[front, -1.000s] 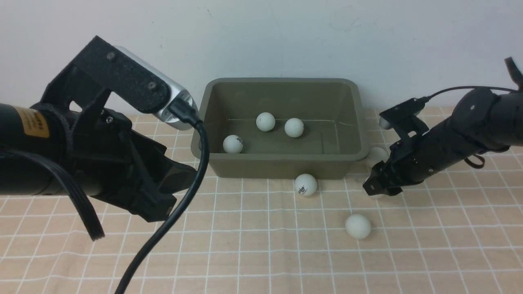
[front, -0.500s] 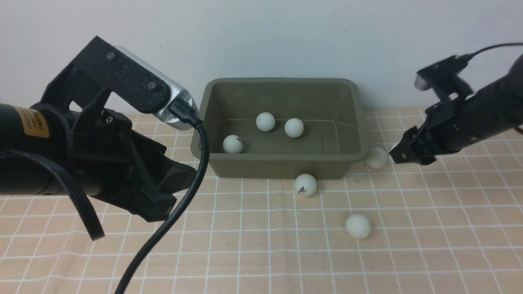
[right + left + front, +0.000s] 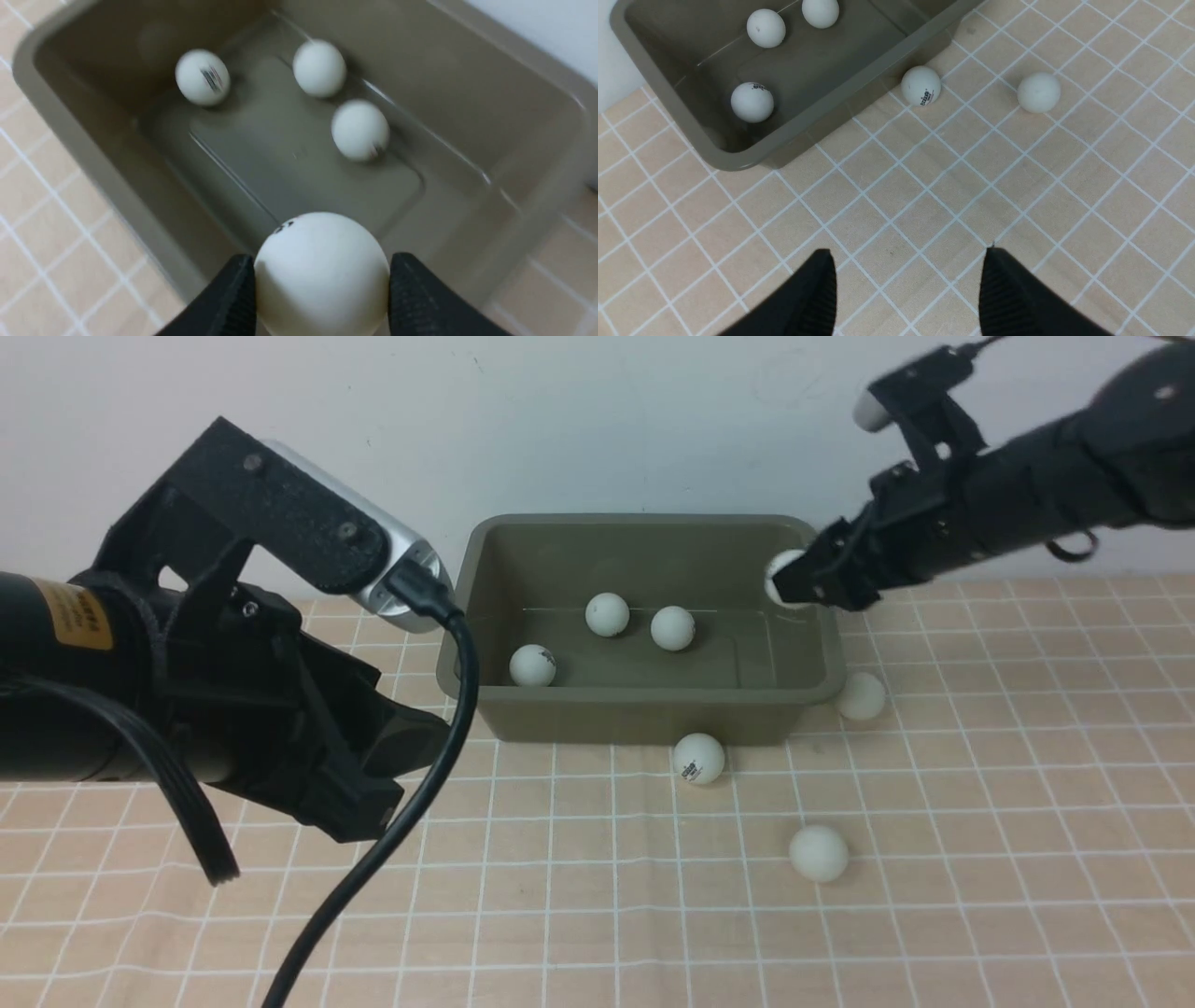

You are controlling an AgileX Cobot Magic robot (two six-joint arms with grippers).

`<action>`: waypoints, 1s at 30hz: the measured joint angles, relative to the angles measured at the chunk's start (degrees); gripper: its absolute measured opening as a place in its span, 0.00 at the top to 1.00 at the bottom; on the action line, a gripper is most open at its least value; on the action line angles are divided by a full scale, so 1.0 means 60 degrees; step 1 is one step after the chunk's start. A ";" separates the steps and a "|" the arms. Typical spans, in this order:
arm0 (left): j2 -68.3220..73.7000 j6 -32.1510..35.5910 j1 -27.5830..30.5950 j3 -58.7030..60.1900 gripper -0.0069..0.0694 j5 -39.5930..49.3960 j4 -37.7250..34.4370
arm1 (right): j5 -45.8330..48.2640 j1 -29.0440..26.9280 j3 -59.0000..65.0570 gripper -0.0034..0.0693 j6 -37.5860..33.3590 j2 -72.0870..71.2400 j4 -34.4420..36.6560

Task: Put the table tennis balls into the box on the light coffee tablecloth.
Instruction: 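Release the ping pong ball into the bin and lift the gripper away, then reach for and grasp a ping pong ball on the table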

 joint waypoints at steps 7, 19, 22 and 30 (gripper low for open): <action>0.0000 0.0000 0.0000 0.0000 0.46 0.0010 0.0000 | -0.0166 0.0141 -0.1163 0.44 0.1201 0.1298 0.0014; 0.0000 0.0000 0.0000 0.0000 0.46 0.0001 0.0000 | -0.0323 0.0141 -0.1249 0.17 0.1586 0.0524 -0.0467; 0.0000 0.0000 0.0000 0.0000 0.46 0.0001 0.0000 | -0.0116 0.0141 -0.1260 0.22 0.2137 -0.0595 -0.1584; 0.0000 0.0000 0.0000 0.0000 0.46 0.0001 0.0000 | 0.0922 0.0141 -0.1279 0.23 0.4173 -0.2395 -0.3933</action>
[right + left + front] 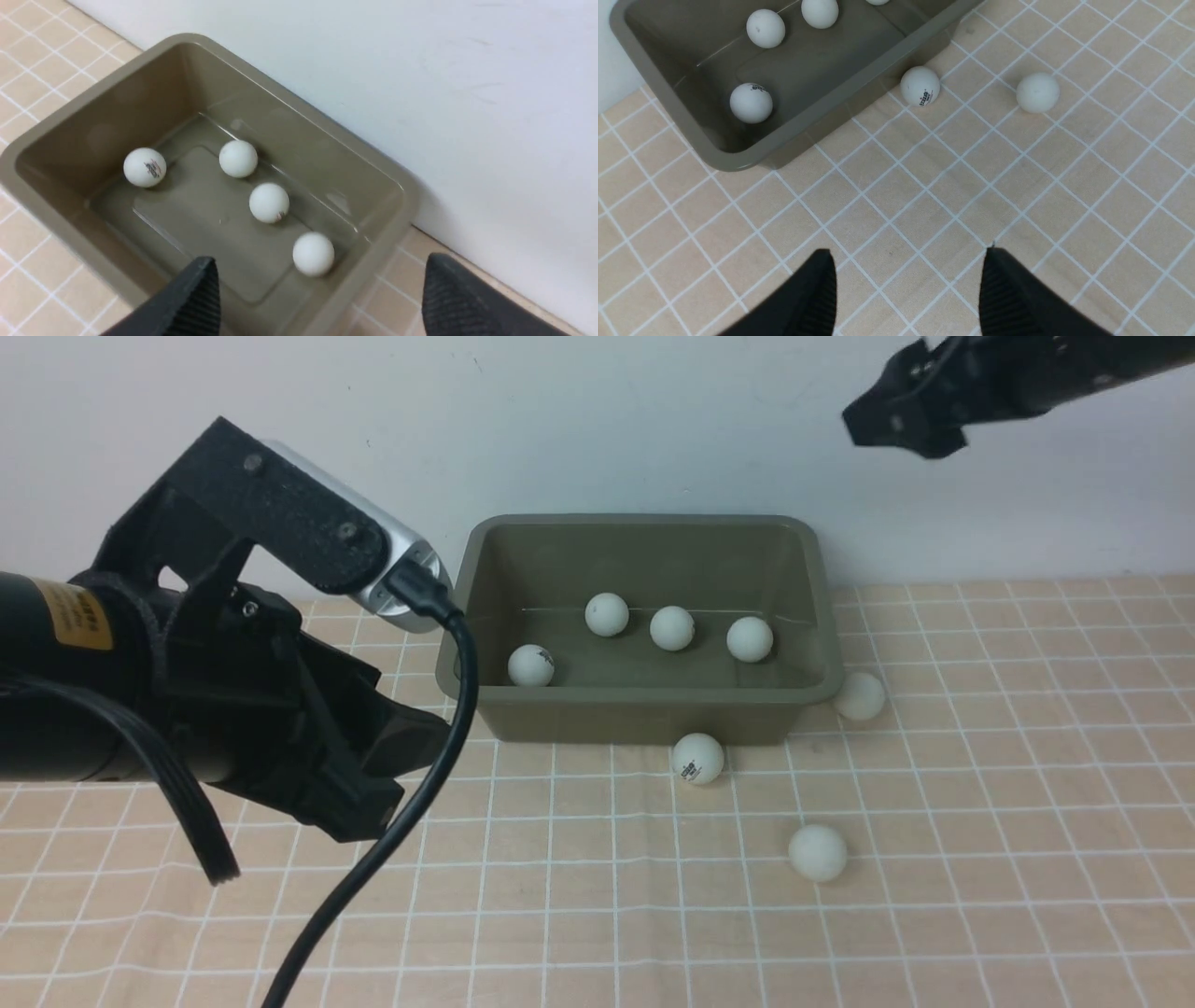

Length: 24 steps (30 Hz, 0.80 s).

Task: Put the table tennis balls into the box on the light coffee tablecloth.
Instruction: 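Reach for and grasp a ping pong ball on the table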

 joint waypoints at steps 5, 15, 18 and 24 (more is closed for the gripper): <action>0.0000 0.0000 0.0000 0.0000 0.46 -0.0067 0.0000 | 0.1397 0.0000 0.0010 0.23 0.0707 -0.0689 -0.0309; 0.0000 0.0000 0.0000 0.0000 0.46 -0.0706 0.0000 | 0.0994 0.0024 0.3131 0.23 0.1121 -0.1504 -0.0020; 0.0000 0.0000 0.0000 0.0000 0.46 -0.0726 0.0000 | 0.0296 0.0278 0.4449 0.23 0.1121 -0.1817 0.0120; 0.0000 0.0000 0.0000 0.0000 0.46 -0.0726 0.0000 | -0.1320 0.1328 0.6369 0.23 0.1330 -0.2098 0.0273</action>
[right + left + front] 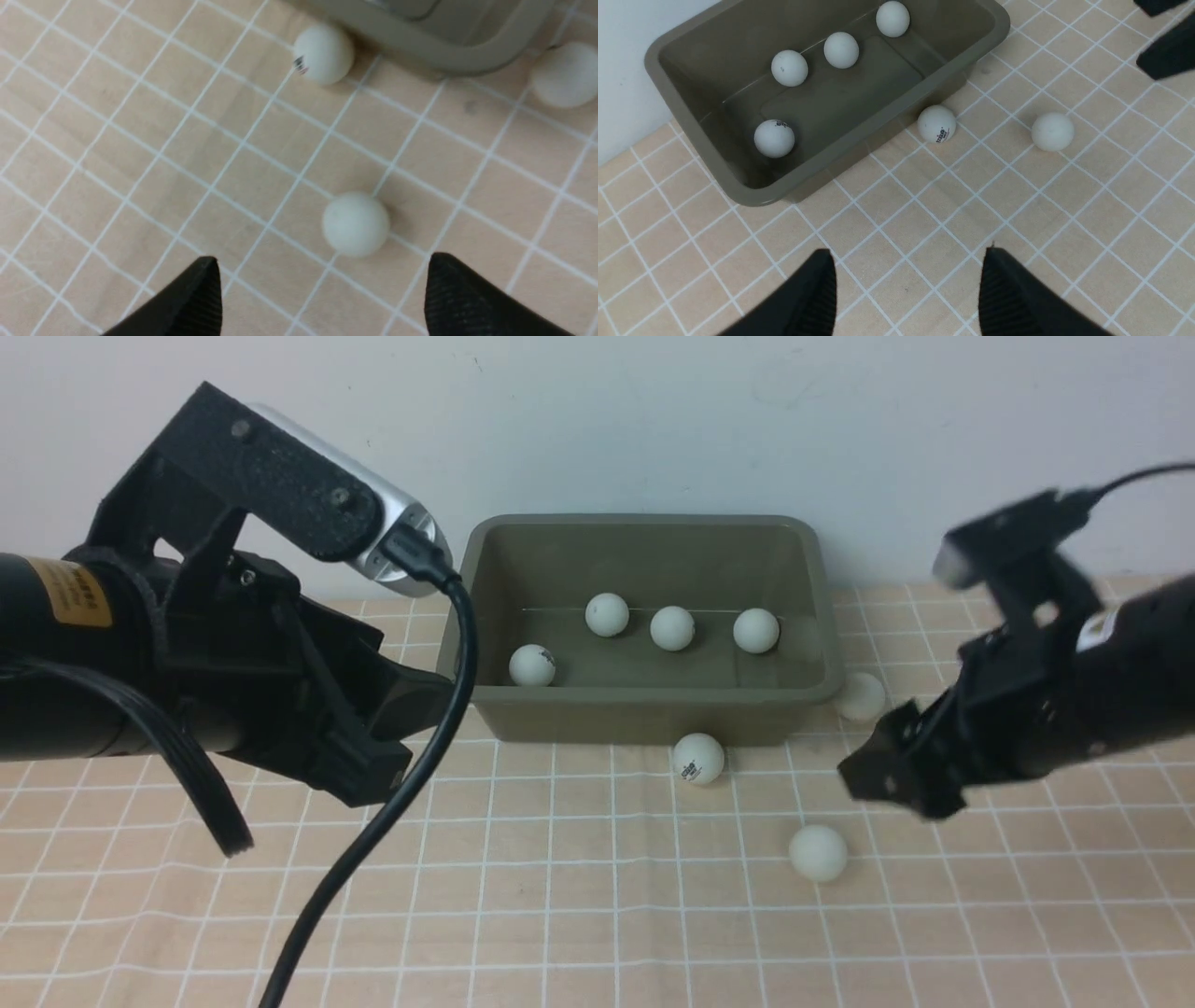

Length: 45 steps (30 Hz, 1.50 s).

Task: Put the table tennis balls into the box on the light coffee tablecloth.
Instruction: 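Reach for and grasp a ping pong ball on the table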

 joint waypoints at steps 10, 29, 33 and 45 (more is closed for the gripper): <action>0.0000 0.0000 0.0000 0.0000 0.46 0.0011 0.0000 | -0.1218 0.0274 0.0200 0.23 0.0252 0.1533 -0.0276; 0.0000 0.0000 0.0000 0.0000 0.46 0.0057 0.0000 | -0.2277 0.0278 -0.0430 0.23 0.0073 0.3691 -0.0275; 0.0000 0.0000 0.0000 0.0000 0.46 0.0057 0.0000 | -0.2075 0.0278 -0.0638 0.23 0.0073 0.4016 -0.0246; 0.0000 0.0000 0.0000 0.0000 0.46 0.0057 0.0000 | -0.1500 0.0278 -0.0638 0.27 0.0073 0.4162 -0.0153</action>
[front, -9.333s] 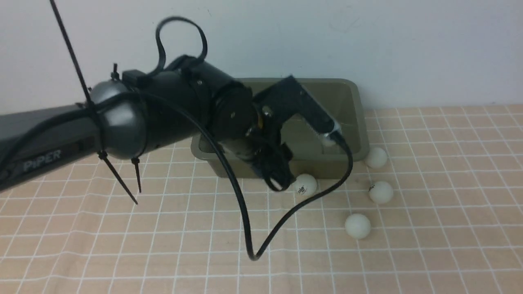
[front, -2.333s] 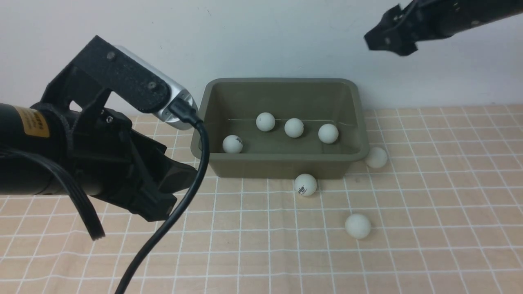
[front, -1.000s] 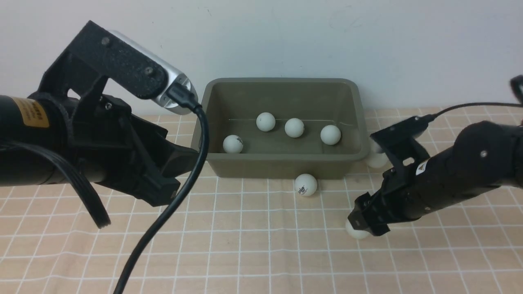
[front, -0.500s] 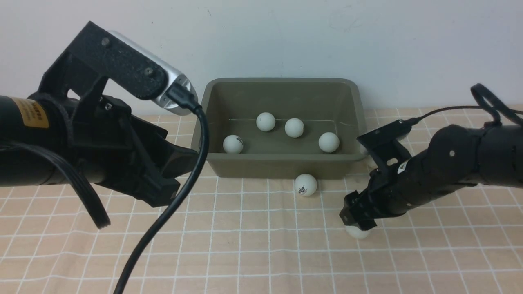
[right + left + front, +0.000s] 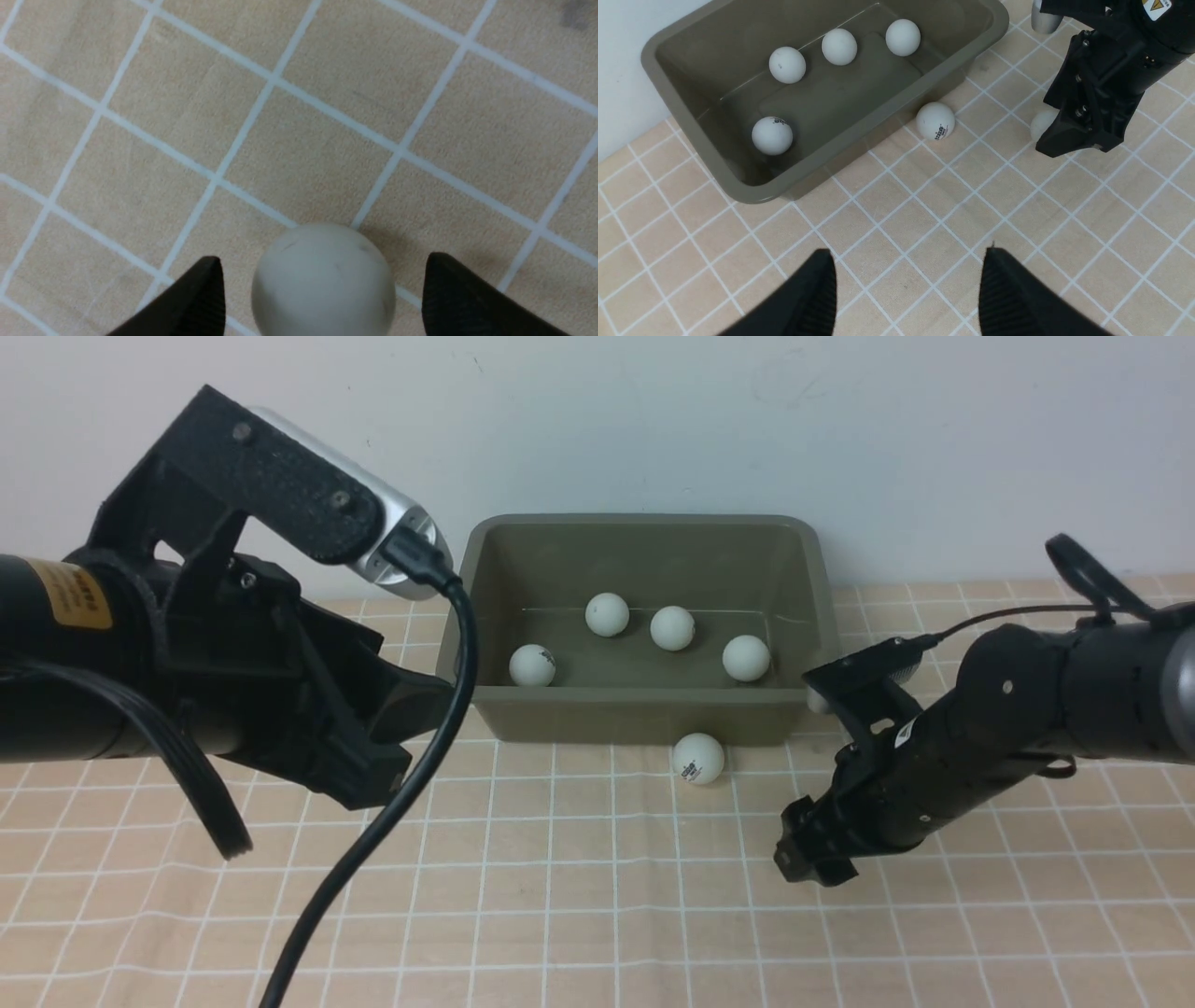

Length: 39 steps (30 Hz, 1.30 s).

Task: Put the table tennis balls into the box on the light coffee tablecloth.
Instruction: 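Reach for and grasp a ping pong ball on the table, then release the ping pong ball into the bin and lift the gripper away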

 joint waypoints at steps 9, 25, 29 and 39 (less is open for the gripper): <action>0.0000 0.0000 0.0000 0.0000 0.46 -0.0028 0.0000 | 0.0089 0.0000 0.0000 0.47 0.0000 -0.0043 -0.0115; 0.0000 0.0000 0.0000 0.0000 0.46 -0.0065 0.0000 | 0.0887 -0.0907 -0.1509 0.47 -0.0144 -0.2392 -0.0244; 0.0000 0.0000 0.0000 0.0000 0.46 -0.0065 -0.0009 | 0.1493 -0.0907 -0.3130 0.47 -0.1019 -0.1324 0.1011; 0.0000 0.0000 0.0000 0.0000 0.46 -0.0065 -0.0009 | 0.2404 -0.0907 -0.5934 0.47 -0.1649 0.1288 0.2072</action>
